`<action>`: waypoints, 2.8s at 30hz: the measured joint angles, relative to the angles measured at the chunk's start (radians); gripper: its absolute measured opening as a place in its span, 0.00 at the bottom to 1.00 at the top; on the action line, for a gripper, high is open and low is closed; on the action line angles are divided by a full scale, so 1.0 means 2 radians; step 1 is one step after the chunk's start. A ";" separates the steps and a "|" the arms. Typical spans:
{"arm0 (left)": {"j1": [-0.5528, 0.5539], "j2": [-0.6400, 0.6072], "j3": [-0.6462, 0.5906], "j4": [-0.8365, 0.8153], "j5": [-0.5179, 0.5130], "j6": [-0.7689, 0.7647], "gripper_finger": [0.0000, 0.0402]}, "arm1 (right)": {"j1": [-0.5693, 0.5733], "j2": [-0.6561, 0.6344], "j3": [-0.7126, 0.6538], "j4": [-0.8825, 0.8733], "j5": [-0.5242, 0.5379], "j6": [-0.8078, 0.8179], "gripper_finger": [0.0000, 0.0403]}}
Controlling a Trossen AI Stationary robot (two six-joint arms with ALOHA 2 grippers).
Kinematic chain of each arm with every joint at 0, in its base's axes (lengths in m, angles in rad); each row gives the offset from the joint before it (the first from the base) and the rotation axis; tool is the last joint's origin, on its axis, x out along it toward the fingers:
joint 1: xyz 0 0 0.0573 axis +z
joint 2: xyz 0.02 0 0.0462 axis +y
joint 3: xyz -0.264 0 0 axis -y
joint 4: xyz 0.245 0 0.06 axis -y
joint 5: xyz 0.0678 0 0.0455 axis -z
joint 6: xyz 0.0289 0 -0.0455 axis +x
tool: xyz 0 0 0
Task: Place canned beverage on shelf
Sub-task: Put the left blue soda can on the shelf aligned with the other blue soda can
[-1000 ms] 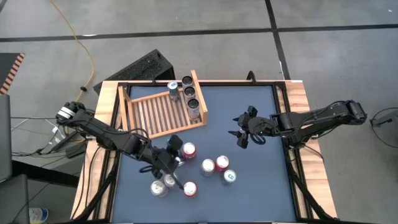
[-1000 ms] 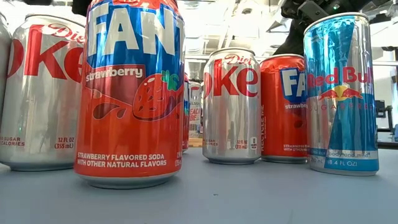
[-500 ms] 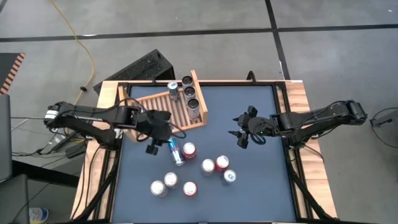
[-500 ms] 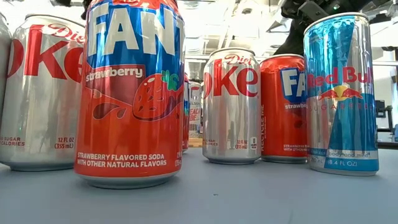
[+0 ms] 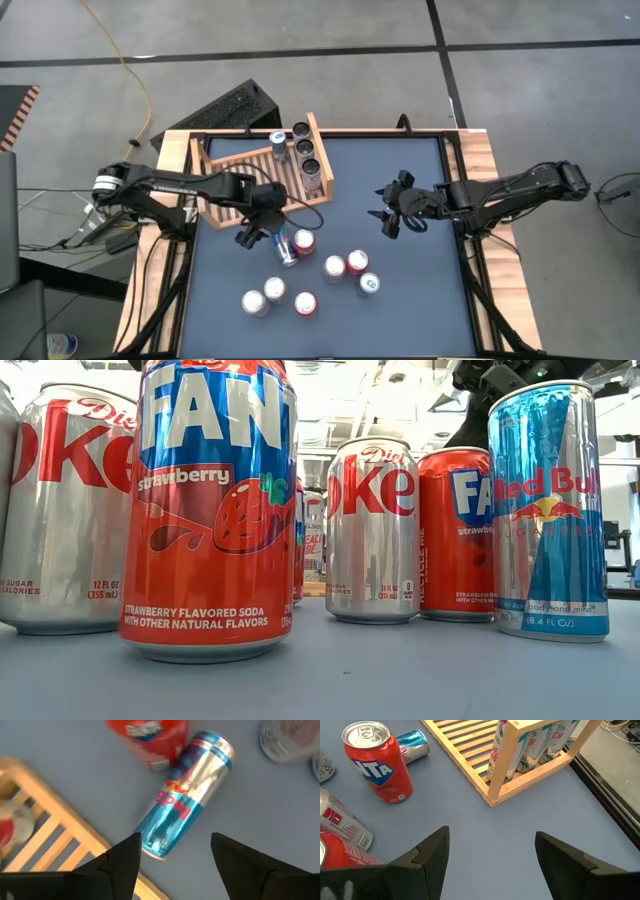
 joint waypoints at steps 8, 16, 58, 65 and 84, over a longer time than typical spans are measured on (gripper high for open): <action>0.000 0.061 0.000 0.003 -0.002 0.086 0.57 | 0.000 0.000 0.000 0.000 0.000 -0.005 0.69; 0.000 0.115 0.002 0.025 -0.028 0.136 0.57 | 0.000 0.000 0.000 0.000 0.000 -0.005 0.69; -0.076 0.125 0.002 -0.022 -0.227 0.129 0.50 | 0.000 0.000 0.000 0.005 0.000 -0.011 0.69; -0.117 0.124 0.029 -0.079 -0.312 0.113 0.53 | 0.000 0.000 0.000 0.009 0.000 -0.011 0.69; -0.229 0.124 0.038 -0.080 -0.639 0.242 0.53 | 0.000 0.000 0.000 0.012 0.000 -0.006 0.69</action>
